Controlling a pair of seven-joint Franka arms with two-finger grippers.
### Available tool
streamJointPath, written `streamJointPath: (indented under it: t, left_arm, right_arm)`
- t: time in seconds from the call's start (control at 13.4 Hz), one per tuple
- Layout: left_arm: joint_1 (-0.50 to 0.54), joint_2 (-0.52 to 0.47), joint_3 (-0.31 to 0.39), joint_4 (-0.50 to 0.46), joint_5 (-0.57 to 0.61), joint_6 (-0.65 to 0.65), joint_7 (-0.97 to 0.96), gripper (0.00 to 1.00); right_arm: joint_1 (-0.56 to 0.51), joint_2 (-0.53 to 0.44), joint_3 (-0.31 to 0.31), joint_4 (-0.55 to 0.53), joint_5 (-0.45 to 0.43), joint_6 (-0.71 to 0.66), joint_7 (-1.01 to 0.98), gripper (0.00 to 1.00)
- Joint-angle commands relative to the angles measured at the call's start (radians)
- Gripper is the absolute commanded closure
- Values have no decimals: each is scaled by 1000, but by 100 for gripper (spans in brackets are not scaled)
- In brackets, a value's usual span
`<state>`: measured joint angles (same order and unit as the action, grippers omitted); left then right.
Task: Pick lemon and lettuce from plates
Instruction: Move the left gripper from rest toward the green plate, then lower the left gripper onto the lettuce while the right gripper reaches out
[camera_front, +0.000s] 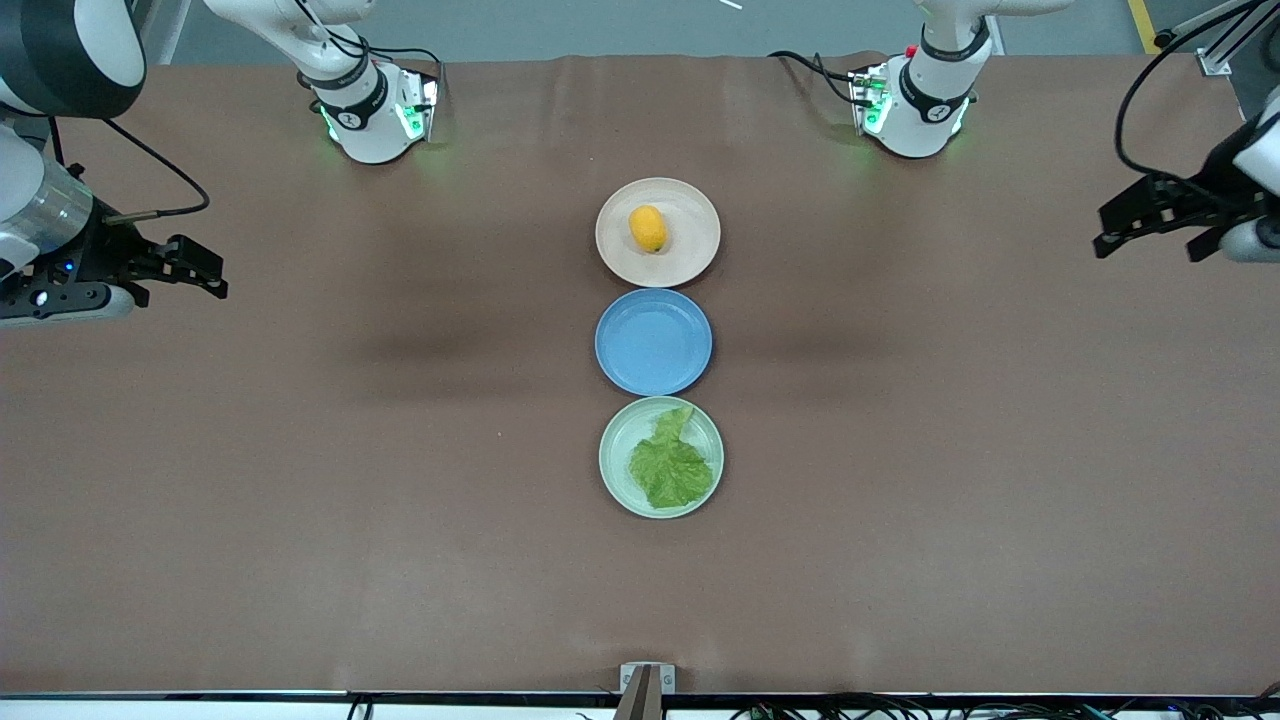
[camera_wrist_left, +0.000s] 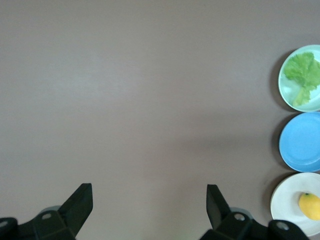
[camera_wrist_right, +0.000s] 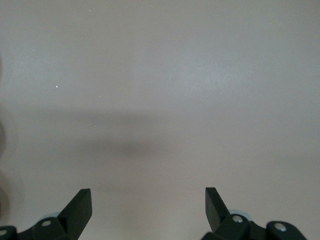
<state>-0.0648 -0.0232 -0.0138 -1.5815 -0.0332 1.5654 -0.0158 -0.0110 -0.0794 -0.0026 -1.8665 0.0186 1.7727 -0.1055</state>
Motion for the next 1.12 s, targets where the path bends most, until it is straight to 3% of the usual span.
streamJointPath:
  t: [0.0,0.15,0.37,1.04]
  left_arm:
    - [-48,112,-58,37,-13,2,-125,0]
    - [-105,228,-95,86,-13,43,-266,0]
    - [-225,385,-100,121,-11,215,-523,0]
    - [-412,672,-98,121,-10,761,-1017,0]
  right_arm:
    - [-20,-45,13,-40,14,7,20,0]
    - [-20,-43,13,-40,15,7,21,0]
    - [-21,-45,12,-48,43,8,20,0]
    - [-26,18,12,50,43,-67,10,0]
